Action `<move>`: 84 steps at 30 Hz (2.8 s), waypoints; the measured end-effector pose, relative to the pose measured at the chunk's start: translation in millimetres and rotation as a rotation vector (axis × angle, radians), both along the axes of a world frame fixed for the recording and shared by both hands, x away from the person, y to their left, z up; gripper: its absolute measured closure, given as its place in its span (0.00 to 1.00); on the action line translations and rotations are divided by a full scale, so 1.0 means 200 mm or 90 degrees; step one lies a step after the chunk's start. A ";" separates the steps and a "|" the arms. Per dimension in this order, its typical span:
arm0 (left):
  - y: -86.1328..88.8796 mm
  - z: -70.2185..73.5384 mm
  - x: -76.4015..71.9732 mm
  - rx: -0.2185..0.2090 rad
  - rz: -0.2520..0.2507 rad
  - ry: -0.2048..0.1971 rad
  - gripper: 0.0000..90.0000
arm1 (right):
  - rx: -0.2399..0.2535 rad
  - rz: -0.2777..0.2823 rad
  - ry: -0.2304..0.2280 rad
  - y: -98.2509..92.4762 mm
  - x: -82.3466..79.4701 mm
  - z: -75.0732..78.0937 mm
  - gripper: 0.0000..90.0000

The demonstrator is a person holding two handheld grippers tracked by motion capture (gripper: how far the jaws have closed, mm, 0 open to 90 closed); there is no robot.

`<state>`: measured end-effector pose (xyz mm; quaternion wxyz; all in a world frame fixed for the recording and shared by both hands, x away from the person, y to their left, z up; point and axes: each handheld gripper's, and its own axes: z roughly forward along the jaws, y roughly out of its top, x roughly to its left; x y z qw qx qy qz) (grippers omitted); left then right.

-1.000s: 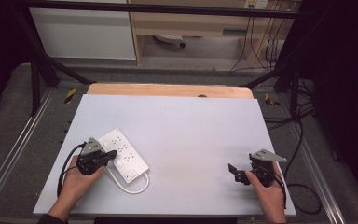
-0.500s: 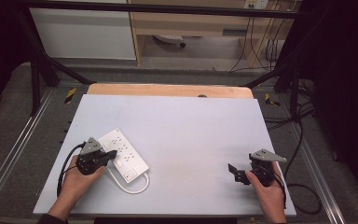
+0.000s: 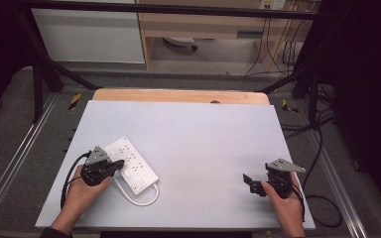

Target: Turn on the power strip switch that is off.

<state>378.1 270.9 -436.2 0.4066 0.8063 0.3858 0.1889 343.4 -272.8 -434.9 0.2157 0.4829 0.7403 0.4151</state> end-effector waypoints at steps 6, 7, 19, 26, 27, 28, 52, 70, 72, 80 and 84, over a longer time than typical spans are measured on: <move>0.00 0.00 0.00 0.001 -0.001 0.000 1.00 | 0.000 -0.001 0.000 0.00 0.00 0.00 0.04; 0.00 0.00 0.00 0.001 -0.001 0.000 1.00 | 0.000 -0.002 0.001 0.00 0.00 0.00 0.04; 0.00 -0.01 0.00 0.010 -0.005 0.002 1.00 | -0.001 -0.002 0.001 0.00 0.00 0.00 0.04; 0.00 -0.01 0.00 0.008 -0.005 0.001 1.00 | 0.000 -0.002 0.002 0.00 0.00 0.00 0.04; 0.00 -0.01 0.00 0.010 -0.006 0.000 1.00 | 0.000 -0.002 0.002 0.00 0.00 0.00 0.04; 0.00 -0.01 0.00 0.011 -0.006 0.000 1.00 | 0.001 -0.001 0.002 0.00 0.00 0.00 0.04; 0.00 0.01 0.00 -0.012 -0.006 -0.012 1.00 | -0.001 0.001 0.000 0.00 0.00 0.00 0.04; -0.03 0.02 0.05 -0.035 -0.008 -0.016 0.99 | -0.002 0.000 0.005 0.00 0.00 0.00 0.04; -0.03 0.02 0.05 -0.041 -0.006 -0.018 0.96 | -0.004 0.003 0.005 0.00 0.00 0.00 0.04; -0.04 0.03 0.05 -0.056 -0.008 -0.028 0.84 | -0.003 0.001 0.004 0.00 0.00 0.00 0.04; -0.04 0.04 0.05 -0.065 -0.007 -0.032 0.79 | -0.004 0.003 0.005 0.00 0.00 0.00 0.04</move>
